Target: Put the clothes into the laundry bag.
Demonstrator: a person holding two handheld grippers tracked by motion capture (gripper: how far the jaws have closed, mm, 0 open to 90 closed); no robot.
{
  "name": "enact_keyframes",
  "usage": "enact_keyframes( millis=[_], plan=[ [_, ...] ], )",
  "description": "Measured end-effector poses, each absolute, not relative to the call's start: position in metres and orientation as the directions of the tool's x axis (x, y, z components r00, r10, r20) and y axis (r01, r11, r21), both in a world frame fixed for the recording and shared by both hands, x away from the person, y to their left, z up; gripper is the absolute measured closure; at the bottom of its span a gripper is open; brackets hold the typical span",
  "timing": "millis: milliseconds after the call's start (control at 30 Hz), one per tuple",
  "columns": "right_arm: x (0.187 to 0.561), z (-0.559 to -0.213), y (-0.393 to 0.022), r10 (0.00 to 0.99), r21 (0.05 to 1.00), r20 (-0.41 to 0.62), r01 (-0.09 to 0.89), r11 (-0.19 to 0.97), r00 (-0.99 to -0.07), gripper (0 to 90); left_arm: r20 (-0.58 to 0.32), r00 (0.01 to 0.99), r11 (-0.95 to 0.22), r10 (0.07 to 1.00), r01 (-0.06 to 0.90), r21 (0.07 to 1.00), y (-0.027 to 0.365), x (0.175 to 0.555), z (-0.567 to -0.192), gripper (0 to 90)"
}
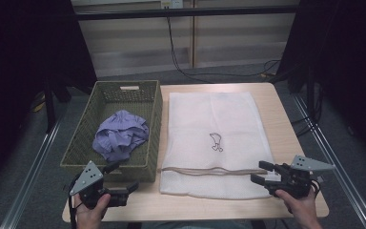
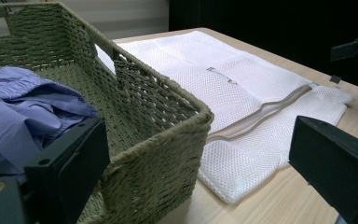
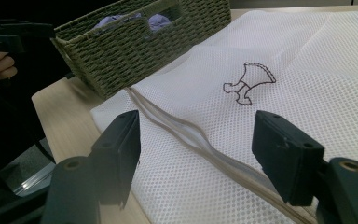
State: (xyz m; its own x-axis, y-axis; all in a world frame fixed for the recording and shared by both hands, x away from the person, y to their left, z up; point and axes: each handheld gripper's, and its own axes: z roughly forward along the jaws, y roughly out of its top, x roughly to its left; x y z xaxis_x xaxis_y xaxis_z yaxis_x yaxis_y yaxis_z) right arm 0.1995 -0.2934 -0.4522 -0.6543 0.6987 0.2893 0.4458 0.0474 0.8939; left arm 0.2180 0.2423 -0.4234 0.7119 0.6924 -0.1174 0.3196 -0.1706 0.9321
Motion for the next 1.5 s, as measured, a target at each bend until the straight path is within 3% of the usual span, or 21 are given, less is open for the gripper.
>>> enact_keyframes(
  millis=[267, 500, 900, 1267, 1500],
  plan=[
    [0.200, -0.452, -0.288, 0.684, 0.897, 0.280, 0.438, 0.065, -0.674, 33.4, -0.115, 0.713, -0.174, 0.692, 0.318, 0.932, 0.240, 0.218, -0.423, 4.5],
    [0.209, -0.445, -0.280, 0.667, 0.897, 0.284, 0.436, 0.069, -0.689, 42.2, -0.124, 0.715, -0.168, 0.688, 0.324, 0.931, 0.242, 0.219, -0.424, 4.5],
    [0.238, -0.439, -0.253, 0.606, 0.866, 0.291, 0.473, 0.162, -0.741, 42.0, -0.125, 0.708, -0.164, 0.695, 0.326, 0.931, 0.242, 0.219, -0.423, 4.5],
    [0.277, -0.427, -0.214, 0.558, 0.850, 0.260, 0.461, 0.255, -0.788, 52.2, -0.130, 0.715, -0.165, 0.687, 0.327, 0.930, 0.243, 0.220, -0.424, 4.5],
    [0.297, -0.441, -0.197, 0.548, 0.825, 0.273, 0.485, 0.290, -0.791, 59.6, -0.124, 0.707, -0.164, 0.697, 0.325, 0.931, 0.244, 0.219, -0.423, 4.5]
  ],
)
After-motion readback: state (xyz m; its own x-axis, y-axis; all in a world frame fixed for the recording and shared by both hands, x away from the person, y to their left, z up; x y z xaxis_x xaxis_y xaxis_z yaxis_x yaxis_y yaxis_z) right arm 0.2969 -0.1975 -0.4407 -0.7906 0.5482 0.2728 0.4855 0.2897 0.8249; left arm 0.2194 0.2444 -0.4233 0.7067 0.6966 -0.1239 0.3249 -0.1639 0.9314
